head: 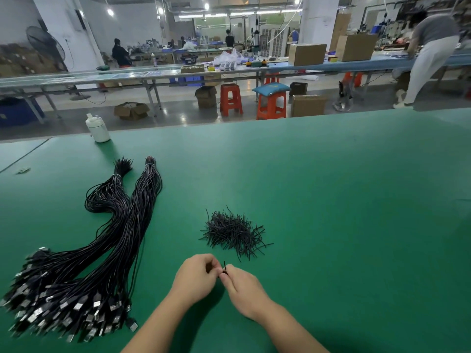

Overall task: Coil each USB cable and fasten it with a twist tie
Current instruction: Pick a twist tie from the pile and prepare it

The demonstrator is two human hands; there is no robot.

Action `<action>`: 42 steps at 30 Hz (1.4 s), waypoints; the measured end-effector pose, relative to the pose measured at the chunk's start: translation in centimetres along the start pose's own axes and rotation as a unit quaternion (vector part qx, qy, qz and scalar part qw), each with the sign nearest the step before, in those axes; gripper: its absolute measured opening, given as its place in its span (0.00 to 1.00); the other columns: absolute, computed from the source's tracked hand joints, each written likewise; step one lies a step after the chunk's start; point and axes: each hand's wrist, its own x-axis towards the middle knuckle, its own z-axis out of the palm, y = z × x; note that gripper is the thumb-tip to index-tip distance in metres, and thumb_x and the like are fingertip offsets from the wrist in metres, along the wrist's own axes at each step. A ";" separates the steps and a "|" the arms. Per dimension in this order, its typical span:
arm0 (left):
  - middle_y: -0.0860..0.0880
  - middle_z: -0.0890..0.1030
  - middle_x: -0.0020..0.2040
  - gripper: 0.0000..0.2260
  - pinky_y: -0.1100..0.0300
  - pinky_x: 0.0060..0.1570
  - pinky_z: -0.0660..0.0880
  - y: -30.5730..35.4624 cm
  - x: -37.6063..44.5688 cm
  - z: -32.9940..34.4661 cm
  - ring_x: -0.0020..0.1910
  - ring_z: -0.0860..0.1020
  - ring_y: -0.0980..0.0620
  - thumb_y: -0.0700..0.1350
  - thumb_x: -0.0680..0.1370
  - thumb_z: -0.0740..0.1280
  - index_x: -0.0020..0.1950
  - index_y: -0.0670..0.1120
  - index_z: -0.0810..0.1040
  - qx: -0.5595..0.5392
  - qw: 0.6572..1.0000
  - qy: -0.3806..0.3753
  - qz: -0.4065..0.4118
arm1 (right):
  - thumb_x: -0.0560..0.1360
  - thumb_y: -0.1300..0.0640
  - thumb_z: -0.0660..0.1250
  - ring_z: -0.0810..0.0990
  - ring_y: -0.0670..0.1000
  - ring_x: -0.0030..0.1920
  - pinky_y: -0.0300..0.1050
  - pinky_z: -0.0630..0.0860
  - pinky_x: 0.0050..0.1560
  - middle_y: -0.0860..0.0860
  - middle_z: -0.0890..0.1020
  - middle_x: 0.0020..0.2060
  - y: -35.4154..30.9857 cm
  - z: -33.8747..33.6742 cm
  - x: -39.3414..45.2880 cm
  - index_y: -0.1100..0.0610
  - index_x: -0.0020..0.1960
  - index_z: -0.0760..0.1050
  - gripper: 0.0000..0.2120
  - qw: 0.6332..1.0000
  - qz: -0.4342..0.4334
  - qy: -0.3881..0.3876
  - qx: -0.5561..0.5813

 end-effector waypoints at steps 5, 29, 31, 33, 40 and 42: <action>0.57 0.82 0.39 0.06 0.60 0.46 0.76 0.3 0.0 0.5 0.42 0.79 0.57 0.50 0.76 0.68 0.38 0.55 0.78 -0.009 0.999 0.003 -0.031 | 0.81 0.42 0.51 0.72 0.52 0.40 0.54 0.72 0.44 0.46 0.73 0.37 0.1 0.0 0.3 0.49 0.40 0.64 0.15 0.999 0.012 0.014 0.027; 0.54 0.83 0.37 0.09 0.59 0.43 0.78 1.0 -0.4 -0.8 0.40 0.80 0.54 0.52 0.77 0.68 0.37 0.53 0.80 0.073 0.997 -0.026 -0.026 | 0.84 0.53 0.52 0.79 0.58 0.49 0.52 0.72 0.48 0.55 0.79 0.50 -2.1 -0.1 -0.3 0.57 0.54 0.73 0.12 0.995 -0.005 0.015 -0.101; 0.55 0.83 0.39 0.08 0.59 0.45 0.78 1.2 -0.6 -0.9 0.42 0.80 0.53 0.51 0.77 0.67 0.37 0.55 0.78 0.109 0.994 -0.015 -0.020 | 0.85 0.52 0.51 0.78 0.59 0.48 0.52 0.71 0.47 0.55 0.79 0.50 -2.0 0.0 -0.1 0.57 0.54 0.72 0.13 0.993 -0.010 0.009 -0.117; 0.55 0.83 0.41 0.07 0.59 0.44 0.78 1.3 -0.6 -0.8 0.43 0.80 0.53 0.51 0.77 0.67 0.39 0.55 0.77 0.128 0.992 -0.001 -0.015 | 0.85 0.52 0.51 0.78 0.59 0.48 0.53 0.71 0.47 0.55 0.78 0.50 -2.0 0.0 0.0 0.57 0.54 0.72 0.13 0.992 -0.009 0.001 -0.126; 0.55 0.82 0.44 0.04 0.57 0.47 0.78 1.0 -0.4 -0.8 0.45 0.80 0.52 0.49 0.77 0.66 0.42 0.55 0.77 0.122 0.992 -0.024 -0.008 | 0.85 0.52 0.53 0.78 0.61 0.50 0.49 0.65 0.43 0.58 0.79 0.52 -2.1 -1.3 0.3 0.59 0.55 0.71 0.13 0.988 -0.021 -0.054 -0.140; 0.54 0.82 0.43 0.04 0.57 0.47 0.78 0.8 -0.3 -0.9 0.45 0.80 0.52 0.48 0.76 0.65 0.42 0.54 0.76 0.114 0.993 -0.038 -0.004 | 0.84 0.52 0.55 0.78 0.61 0.50 0.49 0.66 0.43 0.58 0.79 0.51 -2.6 -2.3 0.5 0.59 0.55 0.72 0.12 0.983 -0.028 -0.083 -0.162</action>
